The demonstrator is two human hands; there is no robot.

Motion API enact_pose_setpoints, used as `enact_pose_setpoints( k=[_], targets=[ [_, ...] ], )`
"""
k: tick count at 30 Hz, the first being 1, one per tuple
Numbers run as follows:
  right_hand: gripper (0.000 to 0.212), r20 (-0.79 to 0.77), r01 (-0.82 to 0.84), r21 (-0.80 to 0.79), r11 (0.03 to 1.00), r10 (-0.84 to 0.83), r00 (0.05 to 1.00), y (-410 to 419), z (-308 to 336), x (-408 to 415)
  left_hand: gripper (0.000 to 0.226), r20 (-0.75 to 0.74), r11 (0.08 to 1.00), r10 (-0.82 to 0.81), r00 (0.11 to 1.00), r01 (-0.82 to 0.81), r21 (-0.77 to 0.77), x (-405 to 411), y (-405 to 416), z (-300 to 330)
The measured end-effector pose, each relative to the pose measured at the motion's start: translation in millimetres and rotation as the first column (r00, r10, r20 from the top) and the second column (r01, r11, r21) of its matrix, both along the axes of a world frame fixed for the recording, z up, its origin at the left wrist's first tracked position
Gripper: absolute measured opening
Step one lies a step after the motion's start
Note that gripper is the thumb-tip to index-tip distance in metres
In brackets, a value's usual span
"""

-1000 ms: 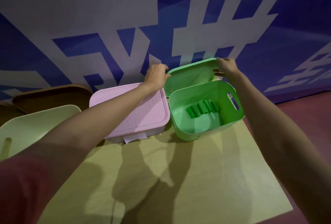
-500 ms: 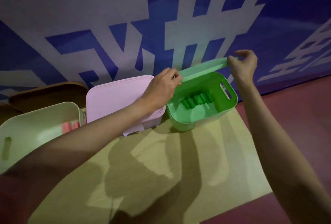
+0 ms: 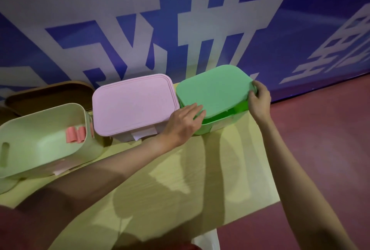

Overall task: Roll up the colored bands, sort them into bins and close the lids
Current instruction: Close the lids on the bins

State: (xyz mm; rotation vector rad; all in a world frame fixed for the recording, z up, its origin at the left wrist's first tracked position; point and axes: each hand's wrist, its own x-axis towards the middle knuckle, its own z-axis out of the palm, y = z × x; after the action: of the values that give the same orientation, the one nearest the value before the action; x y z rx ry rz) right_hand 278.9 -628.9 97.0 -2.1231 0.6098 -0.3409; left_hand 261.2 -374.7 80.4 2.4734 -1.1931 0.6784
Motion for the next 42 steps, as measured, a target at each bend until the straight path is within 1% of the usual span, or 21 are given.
enact_pose_setpoints(
  k=[3, 7, 8, 11, 13, 15, 18, 21, 25, 30, 34, 38, 42],
  targets=[
    [0.044, 0.033, 0.018, -0.014, 1.000, -0.017, 0.999, 6.6, -1.2, -2.4, 0.042, -0.014, 0.999, -0.030, 0.999, 0.031, 0.041, -3.1, 2.4, -1.8],
    [0.041, 0.043, 0.068, -0.014, 0.998, -0.067, 0.997, 10.8, -5.3, 0.1, 0.043, -0.007, 0.995, -0.072, 0.997, 0.072, 0.067, -1.2, 7.6, -3.6],
    [0.041, 0.041, 0.087, 0.008, 0.996, -0.087, 0.995, 10.9, -5.8, 2.3, 0.042, -0.003, 0.994, -0.087, 0.996, 0.087, 0.073, -1.0, 9.1, -4.5],
    [0.041, 0.000, 0.122, 0.138, 0.983, -0.123, 0.992, 8.5, -8.3, 9.0, 0.042, -0.003, 0.991, -0.110, 0.994, 0.110, 0.076, -0.4, 12.0, -7.3],
    [0.039, -0.010, 0.132, 0.205, 0.970, -0.133, 0.991, 4.6, -13.2, 12.7, 0.041, 0.001, 0.992, -0.103, 0.995, 0.103, 0.067, -1.7, 11.1, -8.2],
    [0.036, 0.005, 0.147, 0.240, 0.960, -0.152, 0.988, 2.7, -15.8, 14.6, 0.038, -0.007, 0.997, -0.075, 0.997, 0.076, 0.031, -4.3, 9.1, -9.2],
    [0.033, 0.014, 0.196, 0.249, 0.948, -0.206, 0.978, 1.9, -15.4, 16.7, 0.030, -0.060, 0.999, -0.006, 0.998, 0.003, -0.045, -12.4, 9.9, -12.3],
    [0.031, 0.007, 0.228, 0.251, 0.941, -0.237, 0.971, 0.6, -14.0, 17.4, 0.030, -0.069, 0.998, 0.051, 0.996, -0.054, -0.046, -16.6, 10.8, -17.3],
    [0.025, 0.017, 0.235, 0.252, 0.939, -0.247, 0.969, -1.6, -15.2, 12.4, 0.037, -0.102, 0.997, 0.053, 0.993, -0.057, -0.043, -17.5, 8.4, -20.5],
    [0.026, 0.051, 0.240, 0.224, 0.945, -0.257, 0.965, -2.5, -19.8, 4.1, 0.039, -0.151, 0.993, 0.061, 0.987, -0.075, -0.088, -20.7, 5.9, -21.8],
    [0.026, 0.063, 0.245, 0.237, 0.940, -0.266, 0.962, -5.9, -21.8, 1.5, 0.036, -0.144, 0.992, 0.057, 0.988, -0.072, -0.103, -19.0, 2.7, -21.0],
    [0.027, 0.055, 0.247, 0.267, 0.932, -0.271, 0.961, -8.6, -26.7, -0.9, 0.032, -0.128, 0.997, 0.041, 0.991, -0.050, -0.066, -16.8, 5.7, -28.6],
    [0.026, 0.099, 0.208, 0.269, 0.940, -0.242, 0.965, -5.7, -31.9, -7.4, 0.033, -0.129, 0.996, 0.055, 0.990, -0.063, -0.060, -19.5, 6.4, -30.6]
  ],
)
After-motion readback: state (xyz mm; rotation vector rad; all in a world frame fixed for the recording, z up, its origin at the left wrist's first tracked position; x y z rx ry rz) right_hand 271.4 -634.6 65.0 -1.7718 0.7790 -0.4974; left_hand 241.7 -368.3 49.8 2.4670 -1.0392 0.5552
